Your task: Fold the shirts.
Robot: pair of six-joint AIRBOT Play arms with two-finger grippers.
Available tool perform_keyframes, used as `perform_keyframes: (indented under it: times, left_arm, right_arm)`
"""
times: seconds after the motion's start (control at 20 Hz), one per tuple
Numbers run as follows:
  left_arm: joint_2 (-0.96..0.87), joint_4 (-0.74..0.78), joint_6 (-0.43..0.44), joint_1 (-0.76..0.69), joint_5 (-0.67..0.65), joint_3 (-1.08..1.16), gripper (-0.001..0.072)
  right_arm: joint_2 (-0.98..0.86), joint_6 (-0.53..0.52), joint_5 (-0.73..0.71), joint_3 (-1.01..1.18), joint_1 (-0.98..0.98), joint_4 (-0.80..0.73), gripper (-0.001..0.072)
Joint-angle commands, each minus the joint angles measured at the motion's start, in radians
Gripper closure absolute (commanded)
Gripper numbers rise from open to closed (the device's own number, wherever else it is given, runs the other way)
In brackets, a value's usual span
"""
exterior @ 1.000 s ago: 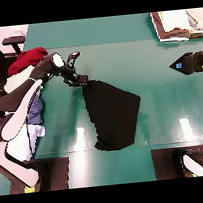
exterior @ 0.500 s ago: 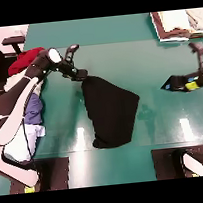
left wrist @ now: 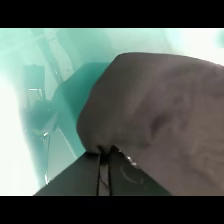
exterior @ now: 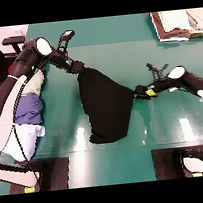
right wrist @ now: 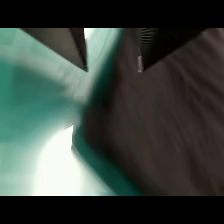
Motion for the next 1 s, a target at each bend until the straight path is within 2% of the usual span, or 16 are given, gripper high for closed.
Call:
perform_keyframes:
  times: [0.0,0.05,0.1,0.25,0.35,0.45,0.6,0.8,0.95]
  left_arm:
    - [0.015,0.001,0.003,0.000,-0.010,0.002,0.0681]
    - [0.028,0.001,0.003,0.001,-0.009,0.002,0.0681]
    - [0.051,0.005,0.003,0.001,-0.006,0.003,0.0681]
    - [0.187,0.060,0.003,0.000,0.014,0.019,0.0681]
    - [0.309,0.100,0.023,0.000,-0.002,0.078,0.0682]
    - [0.429,0.091,0.040,0.000,-0.035,0.161,0.0681]
    - [0.576,0.028,0.053,0.000,-0.051,0.252,0.0682]
    - [0.675,-0.055,0.055,0.000,-0.085,0.268,0.0682]
    - [0.676,-0.076,0.054,0.000,-0.134,0.274,0.0682]
  right_arm:
    - [-0.138,-0.006,-0.067,0.115,0.083,0.016,0.0518]
    - [-0.157,-0.006,-0.062,0.143,0.085,0.016,0.0633]
    - [-0.159,-0.022,-0.057,0.165,0.084,0.016,0.0694]
    - [-0.043,-0.081,-0.031,0.249,0.037,0.005,0.0695]
    - [0.080,-0.080,0.057,0.362,-0.018,-0.033,0.0695]
    - [0.204,-0.080,0.168,0.520,-0.079,-0.035,0.0695]
    - [0.322,-0.076,0.261,0.737,-0.133,-0.035,0.0695]
    - [0.396,-0.051,0.284,0.921,-0.137,-0.037,0.0696]
    - [0.358,0.010,0.351,1.060,-0.136,-0.094,0.0696]
